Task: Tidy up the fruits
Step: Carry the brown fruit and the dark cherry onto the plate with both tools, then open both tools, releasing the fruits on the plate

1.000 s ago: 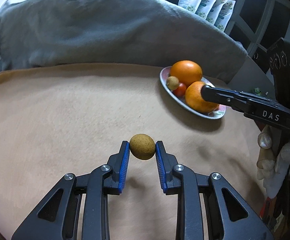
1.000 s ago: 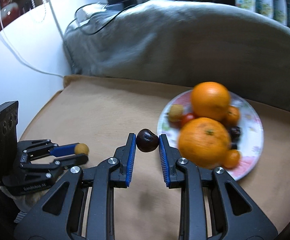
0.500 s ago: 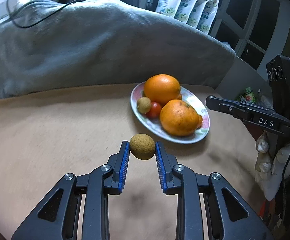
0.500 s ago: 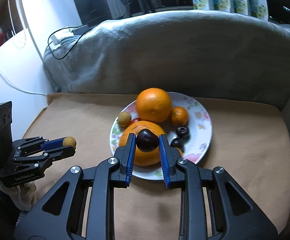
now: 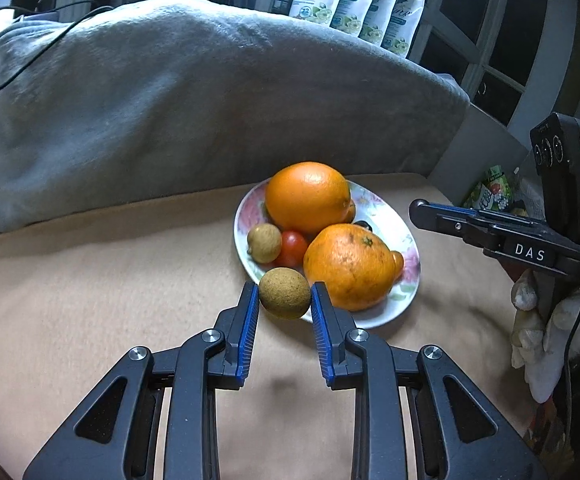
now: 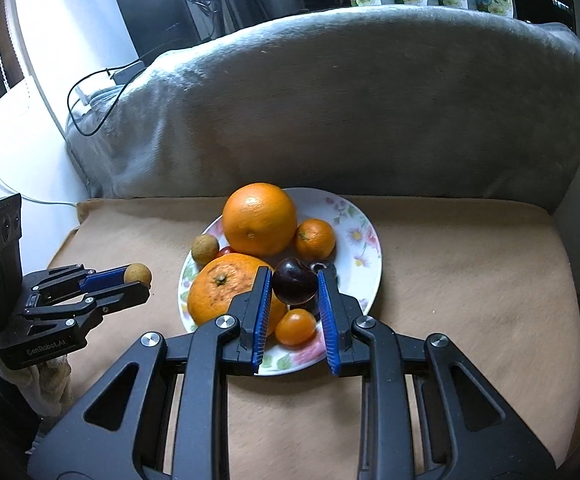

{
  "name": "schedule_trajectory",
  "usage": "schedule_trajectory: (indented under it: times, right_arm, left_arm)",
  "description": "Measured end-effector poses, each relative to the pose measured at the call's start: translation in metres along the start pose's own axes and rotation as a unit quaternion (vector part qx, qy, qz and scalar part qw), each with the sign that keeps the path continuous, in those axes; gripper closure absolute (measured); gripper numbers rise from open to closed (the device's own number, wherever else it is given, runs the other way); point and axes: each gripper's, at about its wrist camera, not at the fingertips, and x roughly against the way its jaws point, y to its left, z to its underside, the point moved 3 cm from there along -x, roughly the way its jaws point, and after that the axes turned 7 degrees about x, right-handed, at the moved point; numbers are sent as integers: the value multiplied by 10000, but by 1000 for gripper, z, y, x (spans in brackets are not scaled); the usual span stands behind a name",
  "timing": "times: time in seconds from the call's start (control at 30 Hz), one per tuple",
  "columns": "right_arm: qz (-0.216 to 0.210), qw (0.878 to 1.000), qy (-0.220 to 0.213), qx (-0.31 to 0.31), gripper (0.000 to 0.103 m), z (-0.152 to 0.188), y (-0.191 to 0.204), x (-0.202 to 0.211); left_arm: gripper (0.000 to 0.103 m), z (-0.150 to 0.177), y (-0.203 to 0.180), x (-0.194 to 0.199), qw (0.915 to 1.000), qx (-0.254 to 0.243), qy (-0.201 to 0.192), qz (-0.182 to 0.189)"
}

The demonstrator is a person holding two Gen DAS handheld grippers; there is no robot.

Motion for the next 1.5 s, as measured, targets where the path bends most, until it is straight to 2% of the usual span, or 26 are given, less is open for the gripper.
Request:
schedule_trajectory:
  times: [0.97,1.5]
  right_arm:
    - [-59,9996,234,-173,78,-2,-14,-26]
    - [-119,9994,222,-242,78,-1,-17,-26]
  left_arm:
    - [78,-11,-2,-21,9998,-37,155,108]
    - [78,-13,-3,-25,9998,-44,132,113]
